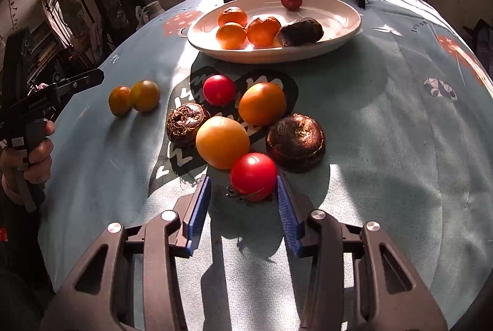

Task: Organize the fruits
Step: 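Grasp a red tomato with the right gripper while the left gripper grasps an orange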

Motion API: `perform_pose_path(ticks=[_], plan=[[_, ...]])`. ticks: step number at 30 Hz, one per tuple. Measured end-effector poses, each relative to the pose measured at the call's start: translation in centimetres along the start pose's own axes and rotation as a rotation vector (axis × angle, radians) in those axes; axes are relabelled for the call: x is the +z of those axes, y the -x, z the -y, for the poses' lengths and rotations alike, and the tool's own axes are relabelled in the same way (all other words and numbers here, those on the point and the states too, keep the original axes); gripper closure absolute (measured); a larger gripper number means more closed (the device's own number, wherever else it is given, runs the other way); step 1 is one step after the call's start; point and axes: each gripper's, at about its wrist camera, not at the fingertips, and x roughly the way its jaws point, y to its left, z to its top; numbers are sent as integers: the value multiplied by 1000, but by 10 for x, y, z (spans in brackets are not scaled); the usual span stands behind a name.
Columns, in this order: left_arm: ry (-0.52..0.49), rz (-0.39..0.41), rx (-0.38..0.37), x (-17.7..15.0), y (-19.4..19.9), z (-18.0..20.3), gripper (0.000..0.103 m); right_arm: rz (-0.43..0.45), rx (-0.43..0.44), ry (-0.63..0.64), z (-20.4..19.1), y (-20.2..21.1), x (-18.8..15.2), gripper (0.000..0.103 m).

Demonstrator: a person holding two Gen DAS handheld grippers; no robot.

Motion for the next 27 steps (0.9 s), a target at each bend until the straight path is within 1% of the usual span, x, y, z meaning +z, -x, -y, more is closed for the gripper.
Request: perform_pose_path(ticks=[1,3,5,7,8,10,13,16,20,22,24,25,27], plan=[[0,-1,4,0,0,-1,5,5,4,-6,2,1,1,64],[-4,-2,9,-1,-2,-1,5,7,-1,-17,5,1,1,72],[-31,3,14,-3,-3,0,5,11,6,-27,7,2,0,74],[-87,-3,16,-6,-5,6,8,26,22,-32,8,6,-1,74],[-112,-9,13,-8,-6,10,10,35,30,-31,8,8,-1,74],[-149,-30,-12,-11,-10,16,22,56,43,-26,6,13,-1,74],[-179,-66,-40,-15,-16,21,35,69,70,-29,5,17,-2,74],[-197,-95,-30,-19,-23,25,38,73,70,-37,6,19,-1,74],[-211,-124,-13,-22,-32,27,44,83,73,-34,4,21,0,74],[-220,-136,10,-23,-37,27,54,87,76,-31,3,22,0,74],[-214,-150,7,-24,-41,26,59,90,77,-29,3,23,-1,74],[-212,-154,7,-24,-43,26,61,92,77,-27,2,24,-1,74],[-217,-156,8,-24,-45,27,61,95,76,-21,1,24,-1,74]])
